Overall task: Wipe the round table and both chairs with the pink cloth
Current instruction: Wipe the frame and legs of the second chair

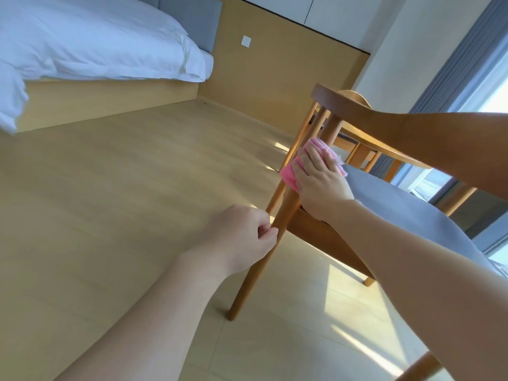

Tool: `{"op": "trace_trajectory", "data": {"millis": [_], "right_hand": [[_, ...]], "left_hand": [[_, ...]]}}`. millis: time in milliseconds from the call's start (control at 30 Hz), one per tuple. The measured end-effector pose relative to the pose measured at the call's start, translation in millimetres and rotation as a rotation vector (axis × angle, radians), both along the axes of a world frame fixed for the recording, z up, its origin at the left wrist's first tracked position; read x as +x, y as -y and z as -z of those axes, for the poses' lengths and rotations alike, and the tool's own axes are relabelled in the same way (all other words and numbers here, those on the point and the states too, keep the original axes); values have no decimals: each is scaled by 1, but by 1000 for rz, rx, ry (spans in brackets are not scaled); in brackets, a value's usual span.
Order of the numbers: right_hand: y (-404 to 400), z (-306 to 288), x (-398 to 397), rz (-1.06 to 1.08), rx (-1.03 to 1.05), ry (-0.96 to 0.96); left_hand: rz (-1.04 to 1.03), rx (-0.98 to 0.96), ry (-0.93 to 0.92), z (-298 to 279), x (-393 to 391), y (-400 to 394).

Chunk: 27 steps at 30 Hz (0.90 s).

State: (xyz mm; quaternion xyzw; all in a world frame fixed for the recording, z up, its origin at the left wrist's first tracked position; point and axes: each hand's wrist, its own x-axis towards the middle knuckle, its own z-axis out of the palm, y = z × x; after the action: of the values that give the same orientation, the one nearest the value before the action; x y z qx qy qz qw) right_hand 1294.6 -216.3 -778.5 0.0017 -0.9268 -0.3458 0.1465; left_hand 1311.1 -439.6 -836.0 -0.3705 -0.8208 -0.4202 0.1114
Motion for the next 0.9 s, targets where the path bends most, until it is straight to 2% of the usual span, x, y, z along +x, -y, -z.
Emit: {"op": "trace_trajectory", "data": {"millis": [233, 433, 700, 900], "right_hand": [[3, 69, 14, 57, 172, 139], [1, 98, 20, 73, 263, 215], [-8, 78, 14, -23, 276, 230], [-10, 30, 5, -61, 255, 116]], "left_hand": [[21, -101, -13, 19, 2, -9], [36, -144, -1, 28, 3, -15], [13, -148, 3, 23, 3, -17], [50, -125, 33, 25, 5, -18]]}}
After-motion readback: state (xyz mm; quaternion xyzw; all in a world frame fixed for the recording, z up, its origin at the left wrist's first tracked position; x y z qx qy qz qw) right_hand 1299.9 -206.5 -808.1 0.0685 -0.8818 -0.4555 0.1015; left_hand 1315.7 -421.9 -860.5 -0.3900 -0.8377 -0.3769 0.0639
